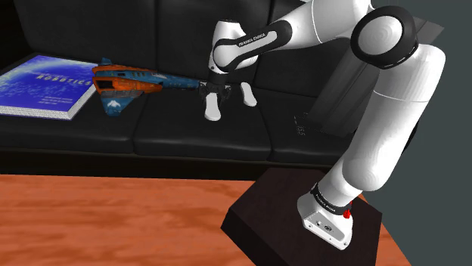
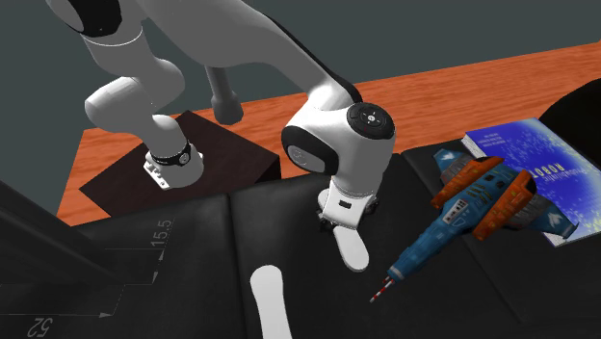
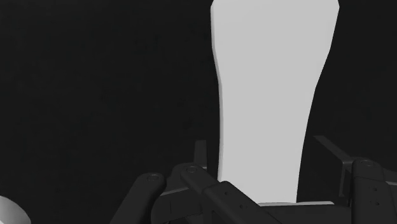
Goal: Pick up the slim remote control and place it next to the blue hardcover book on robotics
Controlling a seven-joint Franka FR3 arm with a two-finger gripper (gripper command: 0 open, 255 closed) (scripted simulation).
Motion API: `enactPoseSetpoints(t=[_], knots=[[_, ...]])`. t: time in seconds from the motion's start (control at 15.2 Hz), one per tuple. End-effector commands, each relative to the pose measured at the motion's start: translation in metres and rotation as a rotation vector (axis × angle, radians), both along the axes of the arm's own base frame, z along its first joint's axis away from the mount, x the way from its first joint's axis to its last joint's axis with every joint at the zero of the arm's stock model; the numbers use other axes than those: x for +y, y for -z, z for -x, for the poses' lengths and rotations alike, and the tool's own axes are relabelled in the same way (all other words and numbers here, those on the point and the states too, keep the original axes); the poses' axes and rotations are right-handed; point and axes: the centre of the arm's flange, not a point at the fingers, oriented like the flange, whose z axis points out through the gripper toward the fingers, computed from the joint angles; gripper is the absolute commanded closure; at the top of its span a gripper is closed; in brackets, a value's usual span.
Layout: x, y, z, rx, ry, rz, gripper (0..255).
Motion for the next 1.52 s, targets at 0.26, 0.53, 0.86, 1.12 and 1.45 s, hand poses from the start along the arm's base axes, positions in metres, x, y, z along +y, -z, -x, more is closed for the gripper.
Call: enactPoseSetpoints(t=[0.26, 0.53, 0.86, 1.12, 1.45], knots=[[0.0, 0.0, 0.0, 0.0, 0.0, 0.0, 255], [0.0, -0.021, 0.0, 0.0, 0.0, 0.0, 255], [0.0, -0.047, 0.0, 0.0, 0.0, 0.0, 255], [0.0, -0.069, 0.0, 0.0, 0.0, 0.0, 255], [0.0, -0.095, 0.0, 0.0, 0.0, 0.0, 255]])
